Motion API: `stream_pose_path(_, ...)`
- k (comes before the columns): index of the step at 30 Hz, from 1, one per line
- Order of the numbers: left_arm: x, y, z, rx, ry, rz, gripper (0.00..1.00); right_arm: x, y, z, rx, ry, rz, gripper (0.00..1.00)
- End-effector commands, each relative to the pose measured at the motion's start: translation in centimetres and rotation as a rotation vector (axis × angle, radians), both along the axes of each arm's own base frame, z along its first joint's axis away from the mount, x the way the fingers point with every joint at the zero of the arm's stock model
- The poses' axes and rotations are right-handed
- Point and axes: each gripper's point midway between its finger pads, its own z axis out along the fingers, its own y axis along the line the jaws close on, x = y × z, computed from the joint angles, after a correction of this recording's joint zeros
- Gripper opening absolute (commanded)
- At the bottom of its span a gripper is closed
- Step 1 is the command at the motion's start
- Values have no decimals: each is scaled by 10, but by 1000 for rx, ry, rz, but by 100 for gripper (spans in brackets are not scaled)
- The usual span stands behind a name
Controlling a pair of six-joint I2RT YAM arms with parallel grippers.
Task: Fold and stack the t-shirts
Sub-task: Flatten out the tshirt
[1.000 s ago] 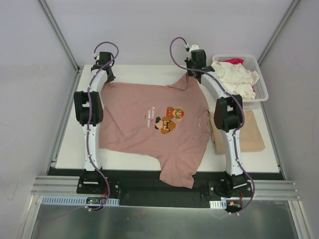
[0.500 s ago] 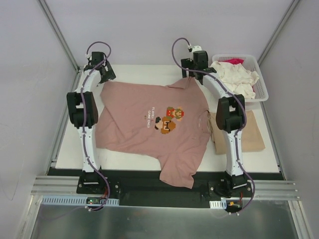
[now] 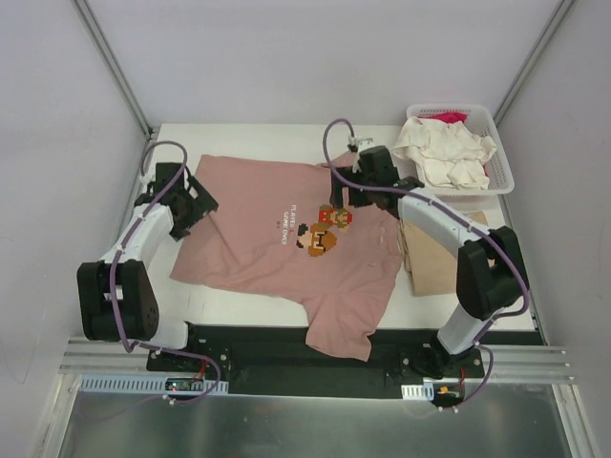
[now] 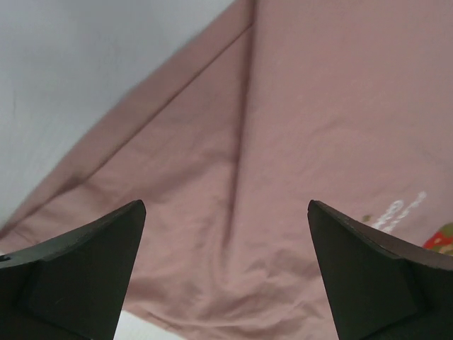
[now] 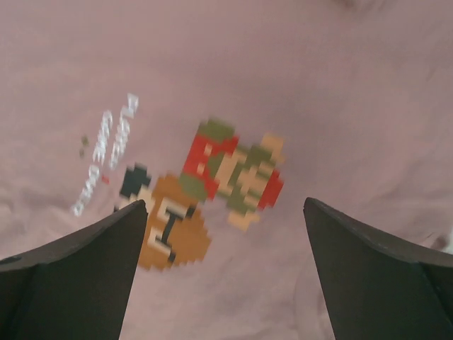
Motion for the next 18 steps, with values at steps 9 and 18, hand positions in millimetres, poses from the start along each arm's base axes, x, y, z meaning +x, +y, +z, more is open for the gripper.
stream_pose_path(9, -75, -29, -113, -172, 324, 45, 99, -112, -10, -101, 22, 376, -15, 97)
stream_pose_path(18, -159, 2, -123, -37, 396, 272, 99, -147, -30, -127, 10, 462, -84, 97)
